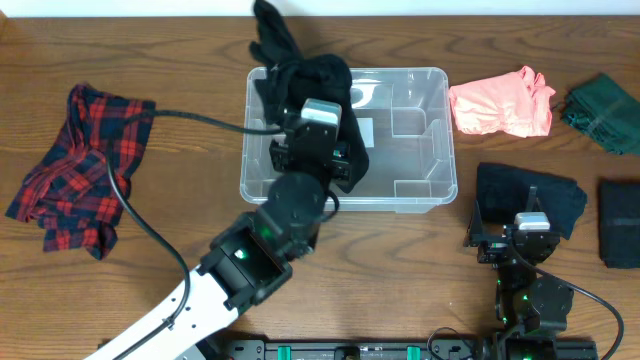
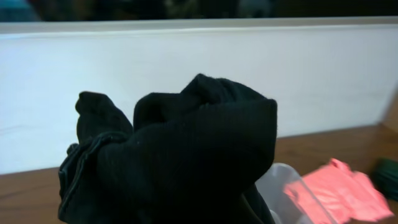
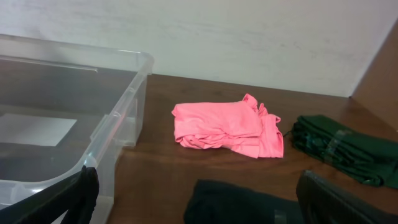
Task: Pack container
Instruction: 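Lift the black clothes with the left gripper over the bin, then lower the black clothes into the bin and open the left gripper, then move the left gripper back to the red plaid shirt and grasp it, then lift the red plaid shirt with the left gripper and carry it over the bin, then lower the plaid shirt into the bin, release, and press it down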
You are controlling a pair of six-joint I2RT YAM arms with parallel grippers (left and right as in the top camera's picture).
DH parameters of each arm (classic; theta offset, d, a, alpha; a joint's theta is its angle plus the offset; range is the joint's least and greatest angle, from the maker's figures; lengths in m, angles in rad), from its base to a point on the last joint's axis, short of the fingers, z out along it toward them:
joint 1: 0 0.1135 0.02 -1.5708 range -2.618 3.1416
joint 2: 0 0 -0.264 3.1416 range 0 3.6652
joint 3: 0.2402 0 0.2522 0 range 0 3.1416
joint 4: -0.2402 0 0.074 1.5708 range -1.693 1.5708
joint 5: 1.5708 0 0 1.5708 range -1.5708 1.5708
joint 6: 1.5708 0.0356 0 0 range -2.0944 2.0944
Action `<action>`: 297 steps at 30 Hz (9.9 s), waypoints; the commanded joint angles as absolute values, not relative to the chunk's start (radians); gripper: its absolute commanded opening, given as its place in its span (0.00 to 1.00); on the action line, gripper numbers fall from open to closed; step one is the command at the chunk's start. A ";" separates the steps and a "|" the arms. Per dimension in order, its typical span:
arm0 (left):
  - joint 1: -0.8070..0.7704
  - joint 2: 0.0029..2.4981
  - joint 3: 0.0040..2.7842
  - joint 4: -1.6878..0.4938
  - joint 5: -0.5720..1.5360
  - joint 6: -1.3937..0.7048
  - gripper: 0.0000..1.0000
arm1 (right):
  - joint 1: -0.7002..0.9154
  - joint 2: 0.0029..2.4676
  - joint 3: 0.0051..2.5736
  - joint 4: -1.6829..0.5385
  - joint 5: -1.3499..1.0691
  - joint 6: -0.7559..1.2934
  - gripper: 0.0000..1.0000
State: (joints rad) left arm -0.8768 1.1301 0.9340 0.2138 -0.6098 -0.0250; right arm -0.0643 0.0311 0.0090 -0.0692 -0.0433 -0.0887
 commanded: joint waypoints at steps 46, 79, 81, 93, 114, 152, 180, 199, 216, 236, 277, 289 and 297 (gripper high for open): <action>-1.052 1.350 1.017 0.362 -1.068 -0.322 0.06 | -0.071 0.025 0.006 -0.072 -0.033 -0.099 0.99; -1.053 1.314 1.017 0.014 -1.045 0.011 0.98 | -0.071 0.025 0.006 -0.072 -0.033 -0.099 0.99; -1.049 1.270 1.020 -0.094 -1.045 0.005 0.98 | -0.071 0.025 0.006 -0.072 -0.033 -0.099 0.99; -0.660 1.004 1.038 -0.604 -1.006 -0.228 0.98 | -0.071 0.025 0.006 -0.072 -0.033 -0.098 0.99; -0.050 1.642 1.038 -0.448 -0.804 0.146 0.98 | -0.071 0.025 0.006 -0.072 -0.033 -0.099 0.99; 0.323 2.104 1.038 -0.045 -0.725 0.369 0.51 | -0.071 0.025 0.006 -0.072 -0.033 -0.099 0.99; 0.134 1.547 1.040 0.019 -0.804 0.362 0.06 | -0.071 0.025 0.006 -0.072 -0.033 -0.099 0.99; -0.505 1.198 1.040 0.169 -0.717 0.705 0.06 | -0.071 0.026 0.006 -0.072 -0.033 -0.098 0.99; -0.743 1.486 1.040 0.316 -0.638 0.794 0.06 | -0.071 0.026 0.006 -0.072 -0.033 -0.099 0.99; -0.809 1.645 1.040 0.381 -0.662 0.831 0.94 | -0.071 0.026 0.006 -0.072 -0.033 -0.098 0.99; -0.706 1.483 1.483 -0.509 -0.223 0.027 0.94 | -0.071 0.026 0.006 -0.072 -0.033 -0.098 0.99; -0.553 1.650 1.483 -0.493 -0.056 0.029 0.94 | -0.071 0.026 0.006 -0.072 -0.033 -0.099 0.99; -0.553 1.848 1.483 -0.435 -0.033 0.028 0.94 | -0.071 0.026 0.006 -0.072 -0.033 -0.099 0.99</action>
State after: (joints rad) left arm -0.5564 1.7878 1.4719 -0.4374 -0.0547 0.0399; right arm -0.0643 0.0311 0.0086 -0.0692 -0.0406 -0.0887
